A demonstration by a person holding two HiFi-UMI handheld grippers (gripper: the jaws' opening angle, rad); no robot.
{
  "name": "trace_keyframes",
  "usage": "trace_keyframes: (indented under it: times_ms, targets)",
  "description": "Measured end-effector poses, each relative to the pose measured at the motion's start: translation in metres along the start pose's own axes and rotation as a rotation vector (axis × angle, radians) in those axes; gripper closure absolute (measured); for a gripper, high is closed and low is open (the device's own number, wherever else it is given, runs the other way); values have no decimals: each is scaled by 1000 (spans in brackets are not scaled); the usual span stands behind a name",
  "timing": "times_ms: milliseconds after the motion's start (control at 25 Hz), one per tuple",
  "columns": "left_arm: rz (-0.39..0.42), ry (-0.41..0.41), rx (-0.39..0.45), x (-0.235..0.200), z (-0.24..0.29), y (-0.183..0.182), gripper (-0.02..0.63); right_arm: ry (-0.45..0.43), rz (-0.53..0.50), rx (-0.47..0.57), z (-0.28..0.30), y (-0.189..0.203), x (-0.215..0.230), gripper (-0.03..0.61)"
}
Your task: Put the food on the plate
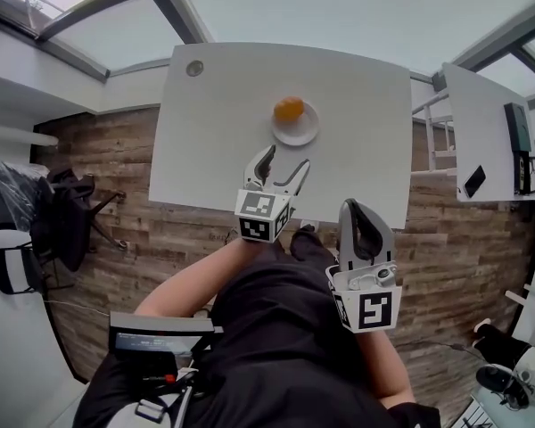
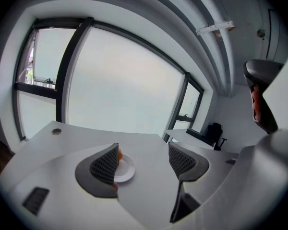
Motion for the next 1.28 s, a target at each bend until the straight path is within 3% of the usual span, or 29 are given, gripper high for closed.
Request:
trace_keyframes:
  times_ms: [200, 400, 920, 1000, 1280]
  targets:
    - [23, 1, 38, 10, -13, -12, 281, -10, 8, 6, 6, 0, 4, 572]
    - [-21, -18, 90, 16, -32, -28, 281, -28, 17, 7, 10, 2, 4, 572]
    - [-38, -60, 252, 16, -84, -69, 281, -67, 48, 38, 24, -6, 0, 572]
    - [-52, -60, 283, 17, -94, -74, 322, -71, 43, 44, 25, -8, -2, 572]
    - [-28, -53, 337, 20, -111, -85, 341, -78, 55, 67, 26, -13, -3, 572]
Point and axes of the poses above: the fingertips, and each gripper's own axes: z forward along the fingers, x to its right, y out of its underside, the point moved 2 cm from there along -z, backward along the fingers, and after that the axes turned 3 degrees about -y, right-handed, at the moved point
